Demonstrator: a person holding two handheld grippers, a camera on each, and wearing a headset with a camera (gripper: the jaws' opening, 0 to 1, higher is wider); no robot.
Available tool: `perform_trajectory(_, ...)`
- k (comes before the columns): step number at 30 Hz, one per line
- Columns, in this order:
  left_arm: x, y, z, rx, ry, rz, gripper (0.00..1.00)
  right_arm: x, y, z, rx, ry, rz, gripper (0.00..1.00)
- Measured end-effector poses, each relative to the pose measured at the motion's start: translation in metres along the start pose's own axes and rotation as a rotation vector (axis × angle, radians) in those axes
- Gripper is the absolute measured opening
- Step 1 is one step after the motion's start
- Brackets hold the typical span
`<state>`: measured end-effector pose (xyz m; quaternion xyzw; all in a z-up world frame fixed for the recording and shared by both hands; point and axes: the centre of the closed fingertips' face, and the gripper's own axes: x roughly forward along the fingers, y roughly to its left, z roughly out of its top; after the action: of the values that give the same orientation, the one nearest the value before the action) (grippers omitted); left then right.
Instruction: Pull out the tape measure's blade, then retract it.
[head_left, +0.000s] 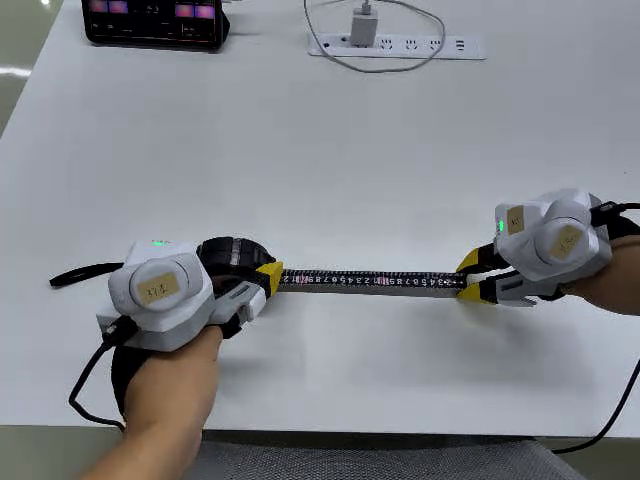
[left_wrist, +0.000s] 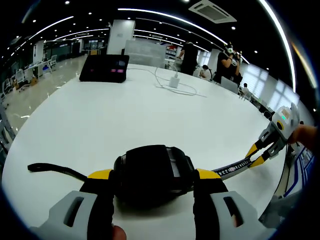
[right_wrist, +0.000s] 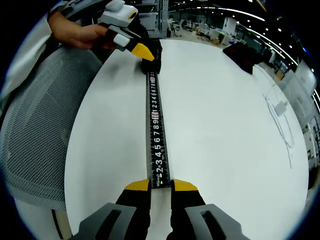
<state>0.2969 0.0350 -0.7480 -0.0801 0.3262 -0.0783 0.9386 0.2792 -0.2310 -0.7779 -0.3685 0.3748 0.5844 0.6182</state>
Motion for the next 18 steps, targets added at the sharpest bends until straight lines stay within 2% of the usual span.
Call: perform_trajectory(18,-0.0007,-0.0012,-0.0004,0.027,0.048,0.006,0.56,-0.0007,-0.0009,-0.0005,0.007,0.010,0.014,0.10)
